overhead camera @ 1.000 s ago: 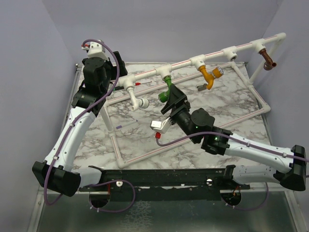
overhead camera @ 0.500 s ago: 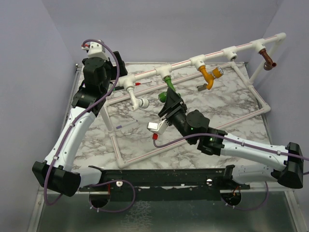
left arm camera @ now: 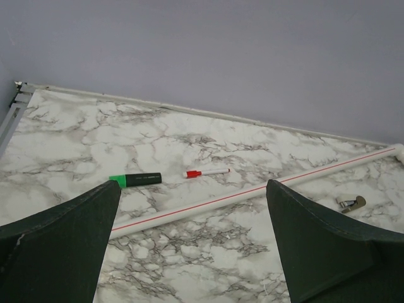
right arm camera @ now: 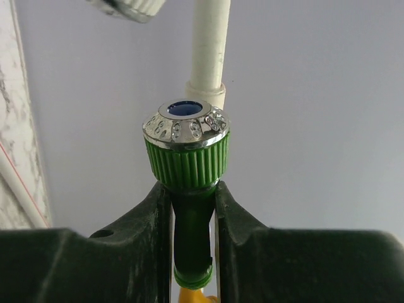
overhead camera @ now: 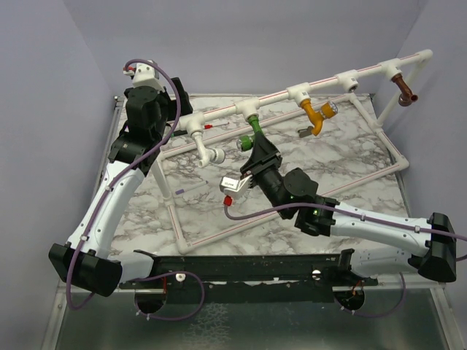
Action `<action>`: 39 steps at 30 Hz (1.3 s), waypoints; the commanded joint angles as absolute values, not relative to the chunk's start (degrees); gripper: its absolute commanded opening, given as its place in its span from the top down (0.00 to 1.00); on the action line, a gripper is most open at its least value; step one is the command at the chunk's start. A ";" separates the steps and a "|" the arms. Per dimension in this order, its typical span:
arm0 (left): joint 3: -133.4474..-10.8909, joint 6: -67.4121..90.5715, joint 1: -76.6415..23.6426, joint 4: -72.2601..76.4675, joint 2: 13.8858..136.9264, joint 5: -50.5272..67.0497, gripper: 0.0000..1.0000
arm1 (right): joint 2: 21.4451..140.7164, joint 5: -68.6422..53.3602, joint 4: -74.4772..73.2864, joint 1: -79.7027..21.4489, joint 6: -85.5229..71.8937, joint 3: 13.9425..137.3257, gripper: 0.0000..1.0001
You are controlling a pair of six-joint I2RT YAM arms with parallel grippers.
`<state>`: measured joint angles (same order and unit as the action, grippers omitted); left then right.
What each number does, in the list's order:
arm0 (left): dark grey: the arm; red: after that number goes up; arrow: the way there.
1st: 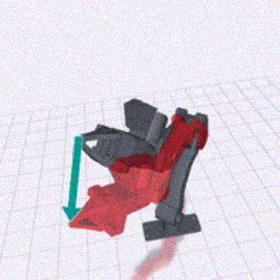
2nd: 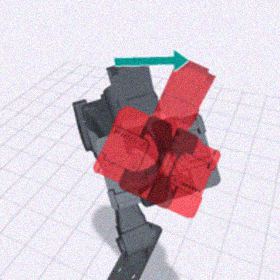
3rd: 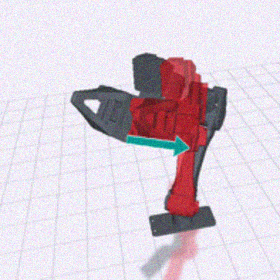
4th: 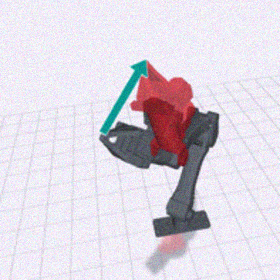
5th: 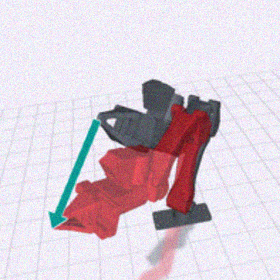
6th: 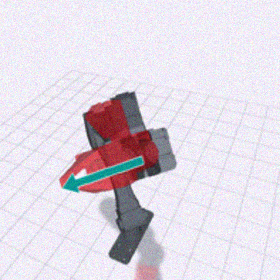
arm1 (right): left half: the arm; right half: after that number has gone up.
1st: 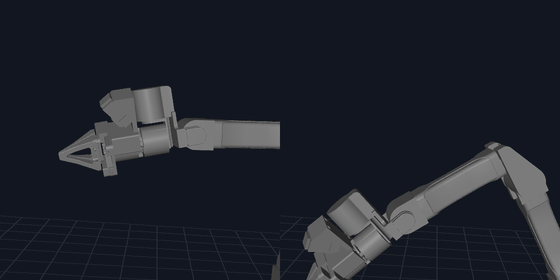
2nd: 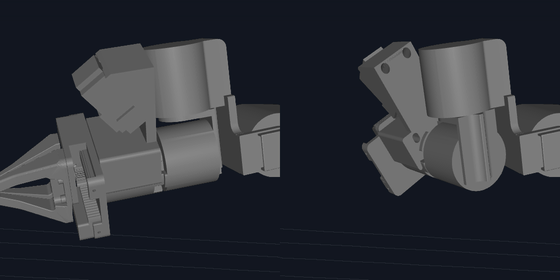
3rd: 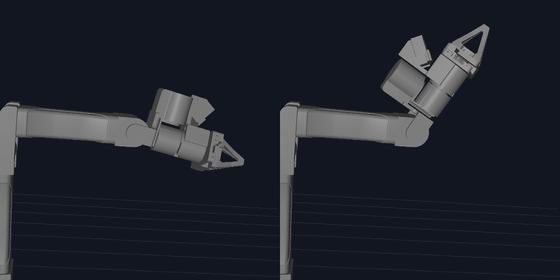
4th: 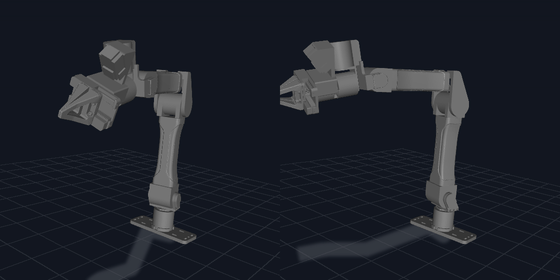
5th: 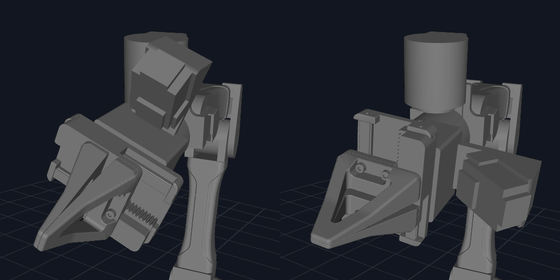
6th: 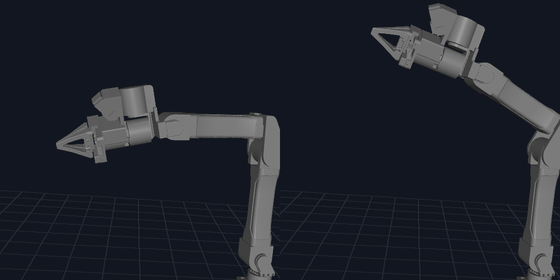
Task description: Install the water faucets
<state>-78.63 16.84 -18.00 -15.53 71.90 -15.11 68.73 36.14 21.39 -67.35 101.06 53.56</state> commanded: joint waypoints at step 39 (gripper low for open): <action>-75.15 16.17 -19.07 -26.89 74.21 -10.26 0.01 | 69.26 54.56 47.52 -67.81 -22.74 47.61 0.99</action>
<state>-78.63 16.86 -18.02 -16.21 71.57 -14.63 68.05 48.62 47.97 -67.00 -5.23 48.58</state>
